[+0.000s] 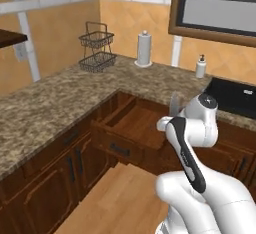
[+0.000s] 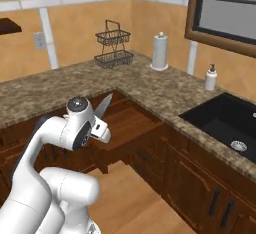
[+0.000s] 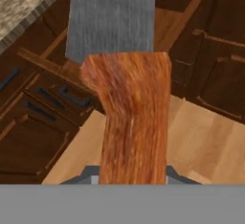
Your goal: Pick up the knife from the drawer and place it on the cutting board. Then place the meat from the plate to the cutting board.
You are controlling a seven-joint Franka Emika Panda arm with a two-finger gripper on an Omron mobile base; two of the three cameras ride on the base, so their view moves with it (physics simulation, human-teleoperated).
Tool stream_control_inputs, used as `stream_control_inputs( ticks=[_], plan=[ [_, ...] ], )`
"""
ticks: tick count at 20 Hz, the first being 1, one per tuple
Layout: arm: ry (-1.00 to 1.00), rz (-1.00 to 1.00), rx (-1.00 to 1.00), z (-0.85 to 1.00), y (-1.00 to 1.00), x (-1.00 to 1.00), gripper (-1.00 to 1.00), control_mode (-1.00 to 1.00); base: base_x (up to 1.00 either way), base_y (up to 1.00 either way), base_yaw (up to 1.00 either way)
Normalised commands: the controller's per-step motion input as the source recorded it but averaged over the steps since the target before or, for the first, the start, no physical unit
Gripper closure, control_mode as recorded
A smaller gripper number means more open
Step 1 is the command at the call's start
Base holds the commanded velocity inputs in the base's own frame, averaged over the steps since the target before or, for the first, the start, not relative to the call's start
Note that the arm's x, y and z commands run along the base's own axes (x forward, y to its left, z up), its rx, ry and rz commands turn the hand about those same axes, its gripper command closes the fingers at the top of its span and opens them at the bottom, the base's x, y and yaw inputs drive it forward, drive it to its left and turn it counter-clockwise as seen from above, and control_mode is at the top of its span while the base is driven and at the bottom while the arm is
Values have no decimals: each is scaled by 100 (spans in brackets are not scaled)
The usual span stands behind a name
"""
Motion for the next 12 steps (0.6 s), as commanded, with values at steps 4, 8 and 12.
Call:
stream_control_inputs(
  ticks=[4, 8, 12],
  plan=[
    [0, 0, 0, 0, 0, 0, 100, 100, 0, 2, 63],
    [0, 0, 0, 0, 0, 0, 100, 100, 5, 10, 67],
    [0, 0, 0, 0, 0, 0, 100, 100, 27, 17, 70]
  ],
)
